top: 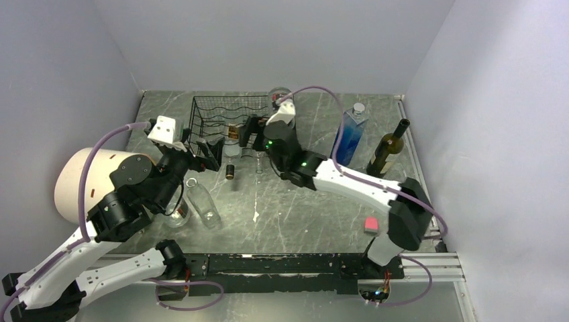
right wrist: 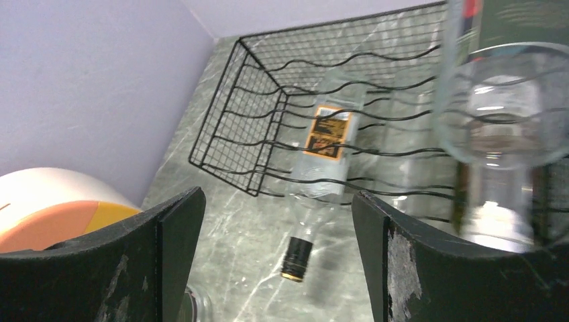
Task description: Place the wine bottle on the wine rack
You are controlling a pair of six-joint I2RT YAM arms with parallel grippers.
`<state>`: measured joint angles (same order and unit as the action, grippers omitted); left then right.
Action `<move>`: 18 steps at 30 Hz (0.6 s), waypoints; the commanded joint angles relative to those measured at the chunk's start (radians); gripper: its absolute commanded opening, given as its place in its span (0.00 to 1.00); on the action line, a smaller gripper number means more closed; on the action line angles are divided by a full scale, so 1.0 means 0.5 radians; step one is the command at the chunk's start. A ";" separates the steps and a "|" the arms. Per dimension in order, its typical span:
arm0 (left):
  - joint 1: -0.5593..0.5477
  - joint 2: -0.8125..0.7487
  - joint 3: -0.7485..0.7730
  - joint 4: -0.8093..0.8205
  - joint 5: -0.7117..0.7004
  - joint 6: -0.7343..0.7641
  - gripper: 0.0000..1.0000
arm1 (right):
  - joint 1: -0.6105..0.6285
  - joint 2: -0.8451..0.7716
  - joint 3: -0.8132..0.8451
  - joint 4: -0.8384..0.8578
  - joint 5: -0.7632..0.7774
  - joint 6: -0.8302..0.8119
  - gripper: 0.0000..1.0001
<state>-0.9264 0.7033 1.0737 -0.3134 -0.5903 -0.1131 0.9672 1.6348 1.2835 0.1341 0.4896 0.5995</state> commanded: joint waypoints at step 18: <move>0.002 0.308 -0.052 0.166 0.362 -0.244 0.99 | -0.598 -0.766 0.037 -0.972 0.466 -0.551 0.83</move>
<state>-0.9264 0.8349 1.0702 -0.3099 -0.5152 -0.1940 0.7502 1.2667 1.2228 -0.2180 0.6376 0.3927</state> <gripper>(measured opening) 0.995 0.819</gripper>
